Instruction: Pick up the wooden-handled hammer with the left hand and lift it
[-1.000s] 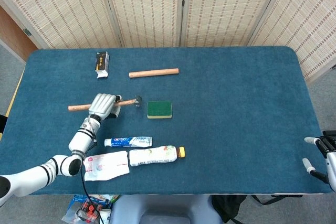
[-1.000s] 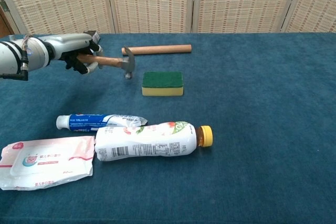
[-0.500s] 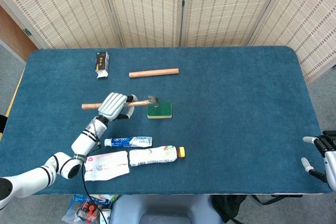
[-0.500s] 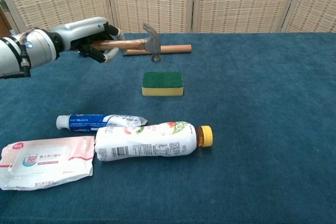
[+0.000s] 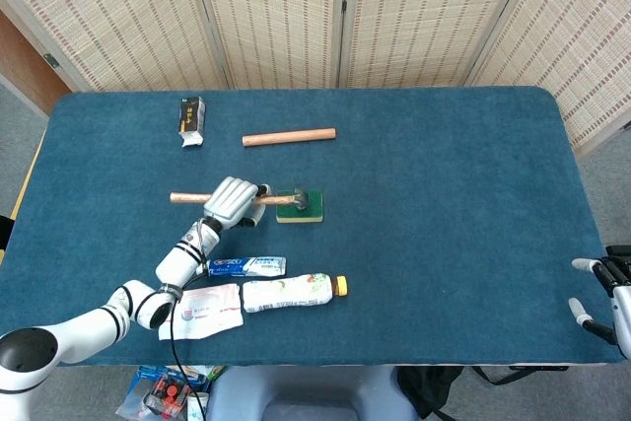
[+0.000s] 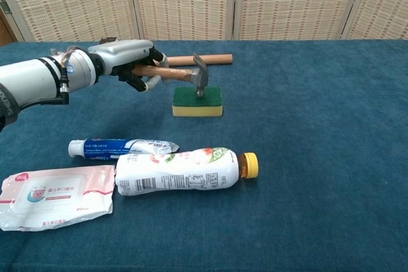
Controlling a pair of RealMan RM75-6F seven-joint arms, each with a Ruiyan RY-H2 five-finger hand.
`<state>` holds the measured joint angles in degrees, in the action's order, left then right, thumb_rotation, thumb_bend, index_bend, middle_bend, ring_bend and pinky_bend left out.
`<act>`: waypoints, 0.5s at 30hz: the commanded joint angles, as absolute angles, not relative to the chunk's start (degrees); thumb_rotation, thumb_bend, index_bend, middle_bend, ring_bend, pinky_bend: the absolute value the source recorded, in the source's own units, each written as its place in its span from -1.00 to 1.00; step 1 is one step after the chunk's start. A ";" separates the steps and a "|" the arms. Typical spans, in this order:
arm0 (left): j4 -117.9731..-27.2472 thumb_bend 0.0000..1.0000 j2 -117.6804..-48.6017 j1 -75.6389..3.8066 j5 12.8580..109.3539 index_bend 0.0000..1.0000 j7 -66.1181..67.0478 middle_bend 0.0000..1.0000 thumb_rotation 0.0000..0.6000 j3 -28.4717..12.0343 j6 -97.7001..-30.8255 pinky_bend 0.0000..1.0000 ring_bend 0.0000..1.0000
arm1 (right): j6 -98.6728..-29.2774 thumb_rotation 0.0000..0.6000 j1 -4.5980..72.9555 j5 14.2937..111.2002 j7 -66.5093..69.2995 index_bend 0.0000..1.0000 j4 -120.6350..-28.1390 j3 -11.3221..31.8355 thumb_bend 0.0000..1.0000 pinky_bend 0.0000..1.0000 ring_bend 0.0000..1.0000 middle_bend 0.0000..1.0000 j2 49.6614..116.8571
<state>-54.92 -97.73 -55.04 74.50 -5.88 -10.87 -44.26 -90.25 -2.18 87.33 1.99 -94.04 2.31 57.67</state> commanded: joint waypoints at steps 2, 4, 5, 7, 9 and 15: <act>-54.95 0.17 -97.59 -55.11 72.64 0.47 -4.31 0.89 1.00 -11.08 -42.68 0.79 0.84 | -90.51 1.00 -2.34 87.39 2.05 -0.35 -94.05 2.32 -0.48 -0.47 -0.53 -0.30 57.64; -56.07 0.17 -96.82 -54.78 72.14 0.47 -4.64 0.89 1.00 -11.50 -42.82 0.79 0.84 | -90.65 1.00 -2.36 87.49 2.03 -0.35 -94.10 2.35 -0.48 -0.47 -0.53 -0.30 57.64; -56.76 0.17 -96.37 -54.56 72.04 0.47 -5.01 0.89 1.00 -11.69 -43.03 0.79 0.84 | -90.71 1.00 -2.38 87.58 2.00 -0.35 -94.12 2.34 -0.48 -0.47 -0.53 -0.30 57.65; -58.65 0.17 -95.17 -53.88 71.97 0.47 -6.33 0.89 1.00 -12.15 -43.86 0.79 0.84 | -90.84 1.00 -2.39 87.79 1.98 -0.35 -94.14 2.32 -0.48 -0.47 -0.53 -0.30 57.70; -60.21 0.17 -94.10 -53.26 72.10 0.47 -7.65 0.89 1.00 -12.46 -44.62 0.79 0.84 | -90.87 1.00 -2.39 87.86 1.97 -0.35 -94.11 2.32 -0.48 -0.47 -0.53 -0.30 57.78; -61.52 0.17 -92.41 -52.63 72.03 0.47 -7.99 0.89 1.00 -12.02 -44.07 0.79 0.83 | -90.34 1.00 -2.10 87.83 1.88 -0.35 -94.00 2.35 -0.48 -0.47 -0.53 -0.30 58.02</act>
